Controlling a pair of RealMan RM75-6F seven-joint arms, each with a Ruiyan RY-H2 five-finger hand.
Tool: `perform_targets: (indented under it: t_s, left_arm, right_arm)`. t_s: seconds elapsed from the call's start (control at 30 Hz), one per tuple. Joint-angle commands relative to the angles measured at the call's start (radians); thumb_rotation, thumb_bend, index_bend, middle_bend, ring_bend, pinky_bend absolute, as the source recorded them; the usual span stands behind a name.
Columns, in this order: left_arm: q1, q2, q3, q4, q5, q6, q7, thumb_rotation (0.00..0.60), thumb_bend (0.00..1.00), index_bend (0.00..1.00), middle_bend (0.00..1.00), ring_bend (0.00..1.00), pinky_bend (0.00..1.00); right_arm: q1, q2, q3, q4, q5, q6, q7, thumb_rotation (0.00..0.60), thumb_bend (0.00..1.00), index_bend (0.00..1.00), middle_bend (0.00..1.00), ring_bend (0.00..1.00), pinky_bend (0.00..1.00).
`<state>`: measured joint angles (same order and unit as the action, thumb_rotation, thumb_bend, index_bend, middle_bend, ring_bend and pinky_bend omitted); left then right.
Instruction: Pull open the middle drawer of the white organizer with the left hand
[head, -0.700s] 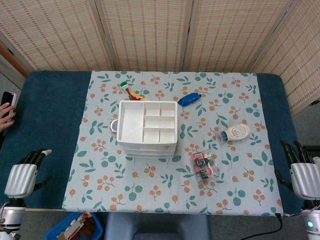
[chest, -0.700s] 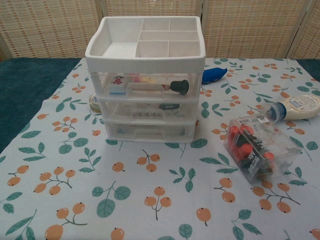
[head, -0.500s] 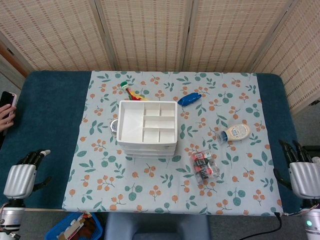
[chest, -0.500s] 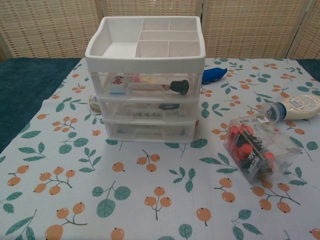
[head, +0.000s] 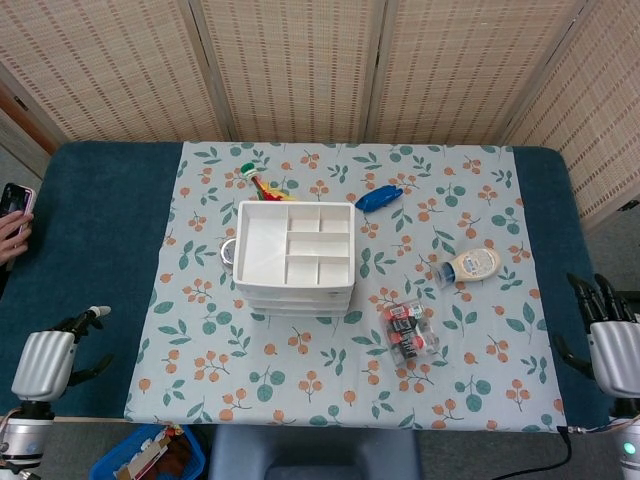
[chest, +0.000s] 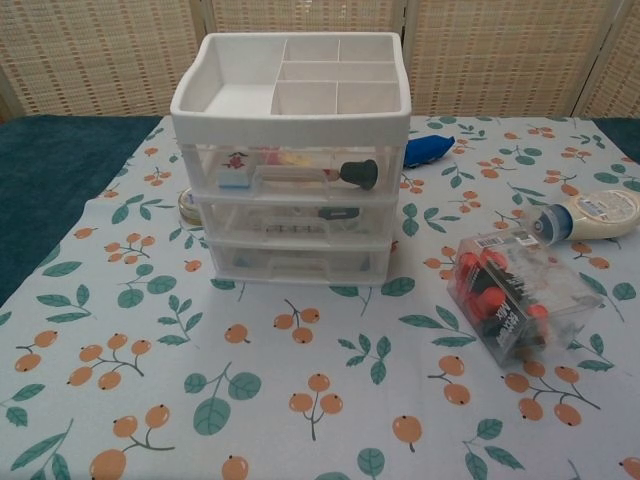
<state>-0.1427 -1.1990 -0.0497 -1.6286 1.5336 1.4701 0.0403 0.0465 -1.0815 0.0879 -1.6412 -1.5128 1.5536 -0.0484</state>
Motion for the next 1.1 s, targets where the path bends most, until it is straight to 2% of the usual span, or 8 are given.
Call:
perform_targets:
  t_s: [0.03, 0.13, 0.27, 0.33, 0.57, 0.7, 0.83, 1.1]
  left_arm:
    - [-0.021, 0.018, 0.015, -0.032, 0.027, -0.036, -0.059, 0.600, 0.17, 0.31, 0.64, 0.64, 0.94]
    - [-0.054, 0.034, 0.031, -0.069, 0.049, -0.095, -0.149, 0.600, 0.17, 0.33, 0.80, 0.78, 1.00]
    - [-0.113, 0.036, 0.047, -0.118, 0.079, -0.186, -0.279, 0.600, 0.18, 0.32, 0.94, 0.92, 1.00]
    - [-0.140, 0.028, 0.053, -0.135, 0.089, -0.226, -0.327, 0.600, 0.19, 0.30, 0.97, 0.96, 1.00]
    - [-0.245, -0.069, 0.065, -0.132, 0.114, -0.361, -0.531, 0.600, 0.21, 0.23, 0.99, 0.99, 1.00]
    - [-0.279, -0.134, 0.058, -0.131, 0.095, -0.397, -0.603, 0.600, 0.24, 0.17, 1.00, 1.00, 1.00]
    - [-0.303, -0.199, 0.044, -0.133, 0.059, -0.423, -0.643, 0.600, 0.30, 0.14, 1.00, 1.00, 1.00]
    - [-0.324, -0.370, -0.015, -0.121, -0.066, -0.436, -0.661, 0.600, 0.40, 0.11, 1.00, 1.00, 1.00]
  right_arm:
    - [0.001, 0.009, 0.006, -0.008, -0.006, 0.010, -0.004, 0.600, 0.36, 0.00, 0.14, 0.07, 0.15]
    - [0.000, 0.021, 0.009, -0.018, -0.006, 0.014, -0.010, 0.600, 0.36, 0.00, 0.14, 0.07, 0.14]
    - [-0.002, 0.031, 0.012, -0.027, -0.002, 0.016, -0.014, 0.600, 0.36, 0.00, 0.14, 0.07, 0.14]
    - [-0.002, 0.033, 0.012, -0.030, -0.001, 0.014, -0.014, 0.600, 0.36, 0.00, 0.14, 0.07, 0.14]
    - [0.001, 0.048, 0.004, -0.046, 0.008, -0.012, 0.006, 0.600, 0.36, 0.00, 0.14, 0.07, 0.14]
    - [0.001, 0.055, 0.004, -0.053, 0.007, -0.013, 0.001, 0.600, 0.36, 0.00, 0.14, 0.07, 0.14]
    - [0.000, 0.060, 0.004, -0.059, 0.005, -0.008, -0.004, 0.600, 0.36, 0.00, 0.14, 0.07, 0.14]
    - [-0.002, 0.060, -0.005, -0.058, 0.010, -0.022, 0.006, 0.600, 0.36, 0.00, 0.14, 0.07, 0.14]
